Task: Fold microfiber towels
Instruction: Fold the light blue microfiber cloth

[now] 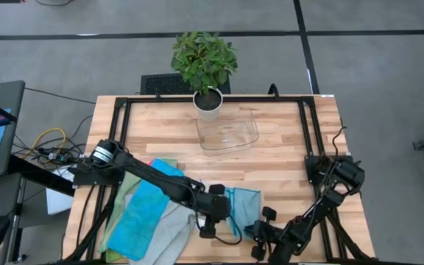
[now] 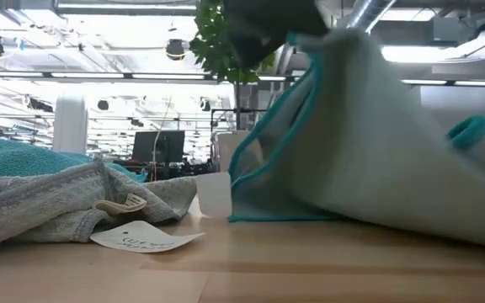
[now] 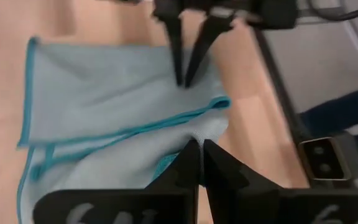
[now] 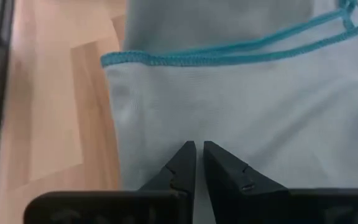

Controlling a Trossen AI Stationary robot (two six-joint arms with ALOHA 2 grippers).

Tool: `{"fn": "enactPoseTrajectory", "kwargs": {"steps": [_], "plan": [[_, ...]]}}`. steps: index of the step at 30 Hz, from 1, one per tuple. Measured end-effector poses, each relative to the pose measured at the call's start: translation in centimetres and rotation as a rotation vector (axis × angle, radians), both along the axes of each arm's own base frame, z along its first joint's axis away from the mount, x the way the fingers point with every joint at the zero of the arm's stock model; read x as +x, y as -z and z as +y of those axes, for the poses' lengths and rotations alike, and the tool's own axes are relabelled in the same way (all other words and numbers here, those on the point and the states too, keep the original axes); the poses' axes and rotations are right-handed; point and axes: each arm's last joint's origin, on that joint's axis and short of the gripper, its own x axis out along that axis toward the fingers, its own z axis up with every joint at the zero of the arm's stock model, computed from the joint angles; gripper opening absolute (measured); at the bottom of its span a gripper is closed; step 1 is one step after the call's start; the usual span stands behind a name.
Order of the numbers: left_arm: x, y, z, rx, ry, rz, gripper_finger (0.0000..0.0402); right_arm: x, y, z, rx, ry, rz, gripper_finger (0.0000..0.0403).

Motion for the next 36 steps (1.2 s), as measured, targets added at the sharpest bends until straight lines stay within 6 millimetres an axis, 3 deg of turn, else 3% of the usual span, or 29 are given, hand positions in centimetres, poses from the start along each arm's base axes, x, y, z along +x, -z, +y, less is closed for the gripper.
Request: {"fn": "enactPoseTrajectory", "kwargs": {"steps": [10, 18, 36], "plan": [[0.0, 0.2, 0.6, -0.033, 0.073, 0.042, 0.0004, 0.4, 0.1, -0.6, -0.072, -0.045, 0.046, 0.0058], [0.8, 3.5, -0.2, -0.085, 0.094, 0.141, 0.0004, -0.1, 0.8, -0.9, -0.071, -0.063, 0.036, 0.0058], [1.9, 2.4, -0.4, -0.190, 0.129, 0.018, 0.0004, 0.6, 1.6, -2.3, -0.056, -0.087, 0.022, 0.0058]]}}
